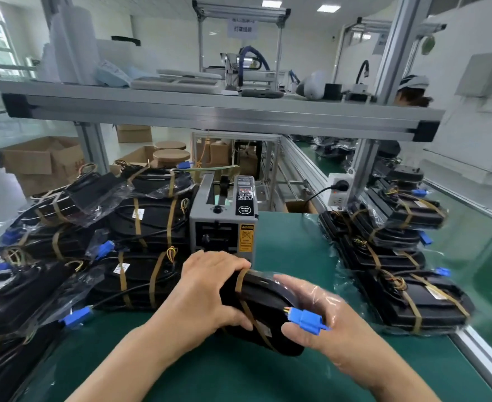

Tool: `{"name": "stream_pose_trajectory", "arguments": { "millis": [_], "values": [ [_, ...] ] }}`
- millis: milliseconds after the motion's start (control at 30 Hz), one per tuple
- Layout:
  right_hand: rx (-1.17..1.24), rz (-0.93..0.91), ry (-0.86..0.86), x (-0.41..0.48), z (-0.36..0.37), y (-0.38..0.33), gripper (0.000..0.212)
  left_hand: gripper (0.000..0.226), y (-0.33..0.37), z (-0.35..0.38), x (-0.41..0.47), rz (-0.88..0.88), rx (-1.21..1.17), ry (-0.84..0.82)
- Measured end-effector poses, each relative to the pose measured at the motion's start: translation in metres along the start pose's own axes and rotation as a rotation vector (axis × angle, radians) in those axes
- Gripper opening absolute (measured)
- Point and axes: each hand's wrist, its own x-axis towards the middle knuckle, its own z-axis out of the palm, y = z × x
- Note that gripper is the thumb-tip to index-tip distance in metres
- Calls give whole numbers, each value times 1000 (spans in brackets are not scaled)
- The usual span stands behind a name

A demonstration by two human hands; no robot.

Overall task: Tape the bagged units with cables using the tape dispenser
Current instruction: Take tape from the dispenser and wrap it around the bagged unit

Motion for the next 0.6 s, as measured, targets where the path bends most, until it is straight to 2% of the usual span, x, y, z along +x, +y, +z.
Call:
{"name": "stream_pose_trajectory", "arguments": {
  "millis": [167,233,300,400,500,600],
  "values": [
    [64,58,160,-7,12,28,60,91,8,11,-1,32,198,-114],
    [51,80,268,-12,17,37,69,81,5,4,-7,-16,59,-111],
    [17,83,339,-15,21,42,72,56,1,-5,-10,-226,-227,50],
    [69,77,384,-12,22,50,58,7,-11,-6,16,-695,-631,379],
    [109,69,455,-5,23,49,46,18,-24,3,47,-1033,-995,365],
    [84,45,557,-3,29,50,52,27,-35,10,65,-1174,-1144,340]
  ]
}}
